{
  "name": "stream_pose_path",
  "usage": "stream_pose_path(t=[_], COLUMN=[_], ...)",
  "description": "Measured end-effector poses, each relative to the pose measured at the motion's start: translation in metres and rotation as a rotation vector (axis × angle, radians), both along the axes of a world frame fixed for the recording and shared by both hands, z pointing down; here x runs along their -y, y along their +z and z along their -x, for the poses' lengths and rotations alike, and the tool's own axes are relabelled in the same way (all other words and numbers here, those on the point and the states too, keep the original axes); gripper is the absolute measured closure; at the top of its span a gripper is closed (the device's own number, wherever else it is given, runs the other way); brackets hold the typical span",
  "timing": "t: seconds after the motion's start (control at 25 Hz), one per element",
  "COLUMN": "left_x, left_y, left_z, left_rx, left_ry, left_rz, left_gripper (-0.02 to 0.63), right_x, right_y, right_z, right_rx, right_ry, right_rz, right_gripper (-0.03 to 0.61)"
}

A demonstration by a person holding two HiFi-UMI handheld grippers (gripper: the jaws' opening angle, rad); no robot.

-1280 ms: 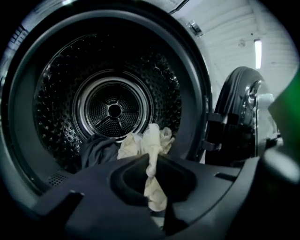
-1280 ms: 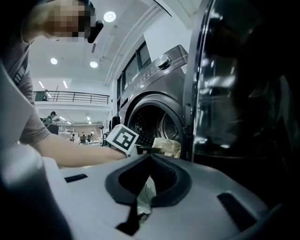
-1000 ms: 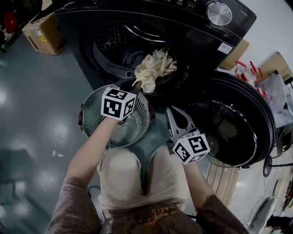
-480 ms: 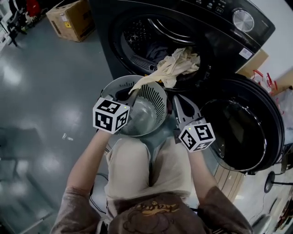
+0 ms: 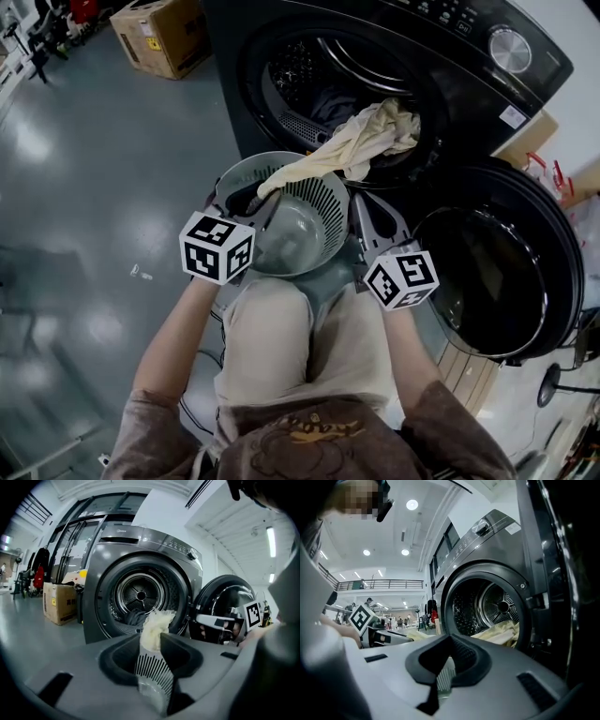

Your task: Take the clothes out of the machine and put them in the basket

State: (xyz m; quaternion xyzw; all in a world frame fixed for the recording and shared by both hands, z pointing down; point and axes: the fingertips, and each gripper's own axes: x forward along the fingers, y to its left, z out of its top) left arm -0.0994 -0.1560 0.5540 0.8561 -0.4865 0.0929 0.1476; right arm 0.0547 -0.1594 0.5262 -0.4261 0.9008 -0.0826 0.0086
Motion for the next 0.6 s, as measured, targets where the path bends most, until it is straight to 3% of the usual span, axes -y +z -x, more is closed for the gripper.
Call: stream_pose_path(t=[0.12,0.6], left_x=[0.006,0.088], left_y=[-0.002,0.014], left_z=[-0.008,-0.102], left_rx=[-0.008,-0.011], left_ry=[0.018,0.181], left_rz=[-0.021,-0.054], left_gripper=[0.386,0.27], right_x=[-0.001,-0.004], right_y=[-0.003,-0.004], right_z=[-0.004,-0.03], right_rx=[0.02,-0.005], right_ry=[0.006,0.067], right_rz=[0.009,0.009], right_gripper=[0.581,0.581])
